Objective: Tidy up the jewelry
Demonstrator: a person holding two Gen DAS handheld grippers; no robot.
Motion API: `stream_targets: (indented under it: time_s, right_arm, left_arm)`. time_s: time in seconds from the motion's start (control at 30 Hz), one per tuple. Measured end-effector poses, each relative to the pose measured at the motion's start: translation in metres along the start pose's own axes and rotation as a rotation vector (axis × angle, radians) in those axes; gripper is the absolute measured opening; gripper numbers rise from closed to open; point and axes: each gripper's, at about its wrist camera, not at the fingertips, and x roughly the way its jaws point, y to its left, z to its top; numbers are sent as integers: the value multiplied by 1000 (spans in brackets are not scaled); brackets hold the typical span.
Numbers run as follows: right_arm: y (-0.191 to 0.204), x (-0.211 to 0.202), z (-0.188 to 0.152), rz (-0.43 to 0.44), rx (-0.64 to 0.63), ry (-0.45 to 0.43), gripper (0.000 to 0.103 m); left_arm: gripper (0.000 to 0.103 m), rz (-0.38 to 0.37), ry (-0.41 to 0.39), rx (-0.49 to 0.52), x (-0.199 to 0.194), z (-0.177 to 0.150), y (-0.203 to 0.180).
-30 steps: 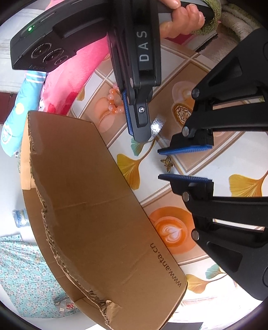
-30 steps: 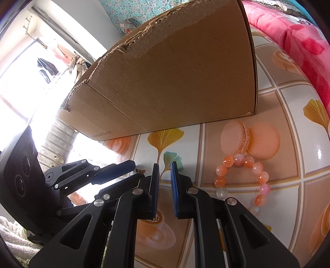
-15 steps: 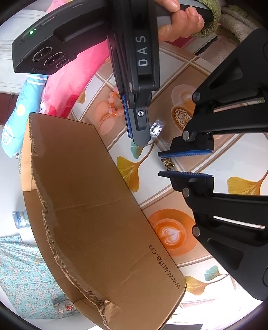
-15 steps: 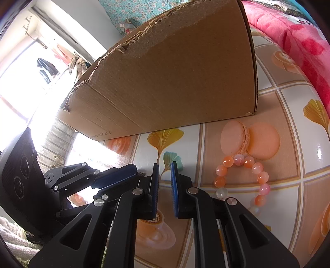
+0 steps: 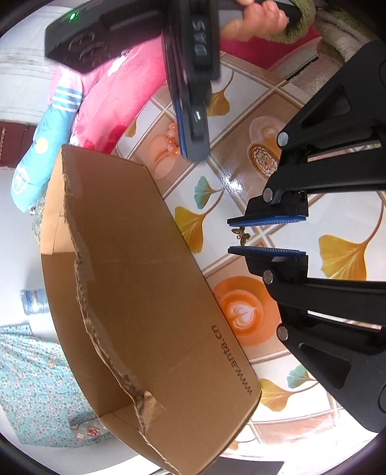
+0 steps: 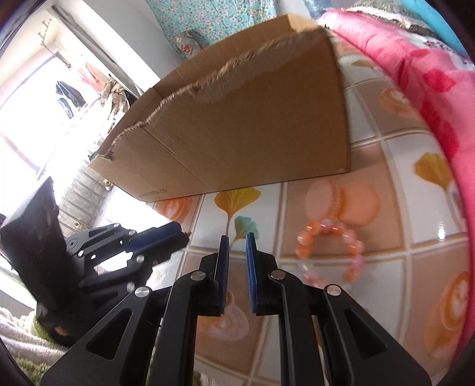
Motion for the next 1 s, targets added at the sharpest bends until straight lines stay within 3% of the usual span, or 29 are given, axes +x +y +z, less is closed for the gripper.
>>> stream_targets:
  time_s: [0.07, 0.37, 0.7, 1.0]
  right_arm:
    - [-5, -12, -2, -28, 8, -19, 35]
    - [-23, -25, 3, -100, 53, -35, 36]
    - [5, 13, 10, -271, -85, 62, 35]
    - [25, 26, 8, -392, -191, 60, 35]
  left_arm:
    - [12, 4, 1, -13, -1, -1, 3]
    - [12, 7, -3, -52, -2, -2, 10]
    - [12, 7, -9, -86, -6, -4, 15]
    - [12, -1, -8, -106, -4, -5, 20]
